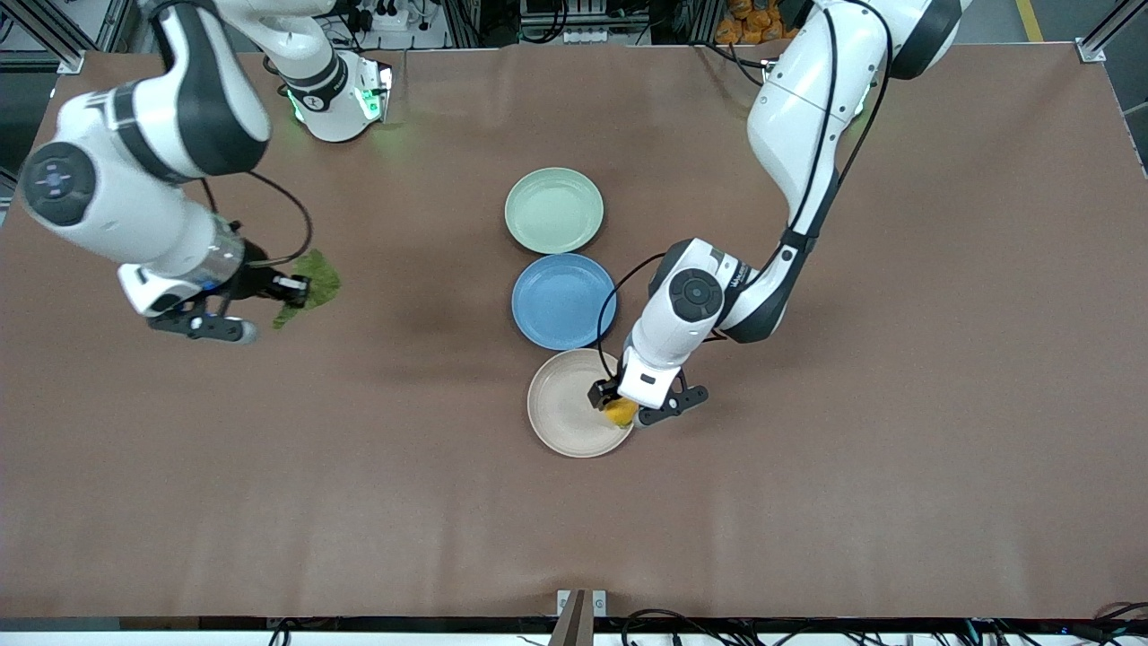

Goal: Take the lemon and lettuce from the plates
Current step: 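Grasp the lemon with the left gripper while the right gripper carries lettuce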

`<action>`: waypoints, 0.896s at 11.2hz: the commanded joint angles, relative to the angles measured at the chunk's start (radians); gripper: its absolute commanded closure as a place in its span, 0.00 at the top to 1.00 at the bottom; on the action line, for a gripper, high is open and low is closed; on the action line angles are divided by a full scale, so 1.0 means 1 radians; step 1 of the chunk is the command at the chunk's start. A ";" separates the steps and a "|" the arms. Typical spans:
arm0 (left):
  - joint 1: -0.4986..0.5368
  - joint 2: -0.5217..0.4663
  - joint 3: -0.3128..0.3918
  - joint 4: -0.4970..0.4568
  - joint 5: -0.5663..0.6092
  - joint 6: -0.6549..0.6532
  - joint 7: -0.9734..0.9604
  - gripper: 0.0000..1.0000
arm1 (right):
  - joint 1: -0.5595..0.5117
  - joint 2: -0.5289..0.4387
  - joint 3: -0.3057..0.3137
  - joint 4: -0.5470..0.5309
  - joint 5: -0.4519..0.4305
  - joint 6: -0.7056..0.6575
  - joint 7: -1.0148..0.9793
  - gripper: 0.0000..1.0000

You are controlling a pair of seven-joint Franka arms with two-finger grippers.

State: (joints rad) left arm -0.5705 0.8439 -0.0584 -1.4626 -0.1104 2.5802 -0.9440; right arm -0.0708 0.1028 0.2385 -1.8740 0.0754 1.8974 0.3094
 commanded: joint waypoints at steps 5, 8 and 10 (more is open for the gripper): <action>-0.032 -0.029 0.029 0.010 0.009 -0.017 -0.025 0.00 | -0.173 0.153 -0.004 -0.003 -0.058 0.139 -0.199 0.00; 0.013 -0.138 0.028 -0.005 0.017 -0.231 -0.016 0.00 | -0.172 0.245 -0.016 -0.126 -0.098 0.409 -0.199 0.00; 0.065 -0.222 0.026 -0.047 0.018 -0.366 0.058 0.00 | -0.153 0.282 -0.021 -0.178 -0.129 0.509 -0.190 0.00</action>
State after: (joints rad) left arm -0.5634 0.7356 -0.0303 -1.4410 -0.1090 2.3435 -0.9429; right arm -0.2361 0.3572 0.2213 -1.9975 -0.0119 2.3158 0.1182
